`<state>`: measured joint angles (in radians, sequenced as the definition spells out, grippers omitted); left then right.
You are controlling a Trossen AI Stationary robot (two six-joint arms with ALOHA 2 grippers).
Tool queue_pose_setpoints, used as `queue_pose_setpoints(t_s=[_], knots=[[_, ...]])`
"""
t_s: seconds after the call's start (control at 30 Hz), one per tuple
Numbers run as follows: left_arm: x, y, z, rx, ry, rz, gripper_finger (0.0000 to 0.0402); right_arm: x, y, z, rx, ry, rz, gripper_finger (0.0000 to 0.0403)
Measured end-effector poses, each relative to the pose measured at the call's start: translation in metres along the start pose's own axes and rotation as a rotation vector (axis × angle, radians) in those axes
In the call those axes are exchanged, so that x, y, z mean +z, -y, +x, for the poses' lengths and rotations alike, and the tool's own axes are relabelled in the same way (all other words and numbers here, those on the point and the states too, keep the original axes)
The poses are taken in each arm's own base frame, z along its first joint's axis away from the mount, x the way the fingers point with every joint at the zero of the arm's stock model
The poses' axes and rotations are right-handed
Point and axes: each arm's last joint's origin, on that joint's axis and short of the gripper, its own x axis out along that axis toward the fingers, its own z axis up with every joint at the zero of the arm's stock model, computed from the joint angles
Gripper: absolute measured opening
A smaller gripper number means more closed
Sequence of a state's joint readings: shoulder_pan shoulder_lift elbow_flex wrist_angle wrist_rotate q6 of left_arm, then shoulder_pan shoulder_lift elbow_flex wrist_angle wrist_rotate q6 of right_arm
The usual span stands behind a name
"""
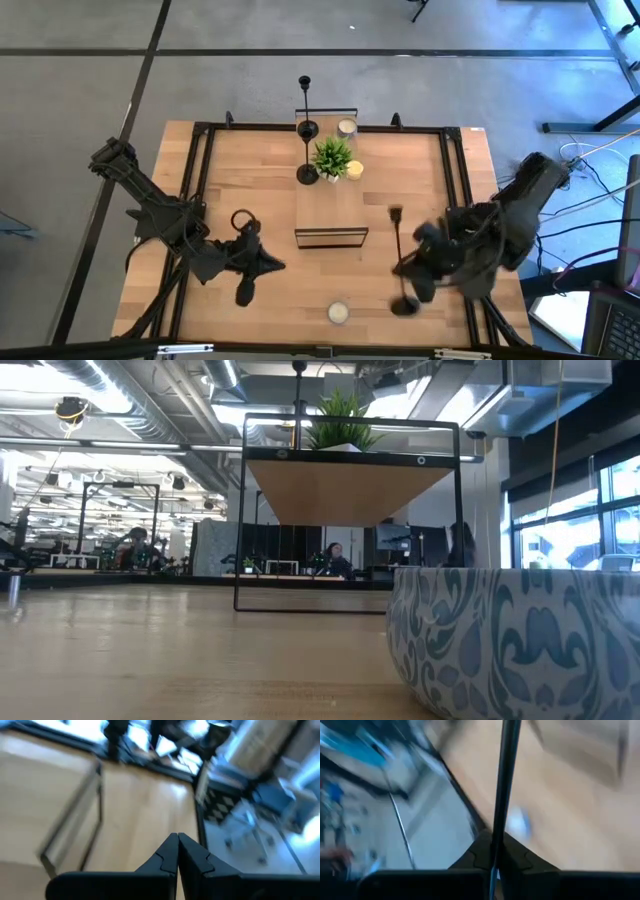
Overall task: Pick & Place candle stick holders
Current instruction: Put the candle holder on the shelf
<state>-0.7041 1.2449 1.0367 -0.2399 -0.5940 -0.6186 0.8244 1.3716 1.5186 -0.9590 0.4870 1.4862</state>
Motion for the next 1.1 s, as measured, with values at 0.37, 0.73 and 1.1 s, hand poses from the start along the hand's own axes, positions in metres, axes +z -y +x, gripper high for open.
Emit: queue_pose_setpoints(t_s=[0.37, 0.73, 1.1], knots=[[0.055, -0.024, 0.017, -0.029, 0.326, -0.089, 0.0002, 0.044, -0.045, -0.013, 0.229, 0.424, -0.275, 0.0015], [0.102, -0.071, 0.034, -0.497, 0.368, -0.091, 0.0013, 0.060, -0.057, 0.055, 0.279, 0.335, -0.343, 0.0015], [0.110, -0.075, 0.032, -0.513, 0.381, -0.103, 0.0130, 0.084, -0.056, 0.096, 0.309, 0.326, -0.313, 0.0014]])
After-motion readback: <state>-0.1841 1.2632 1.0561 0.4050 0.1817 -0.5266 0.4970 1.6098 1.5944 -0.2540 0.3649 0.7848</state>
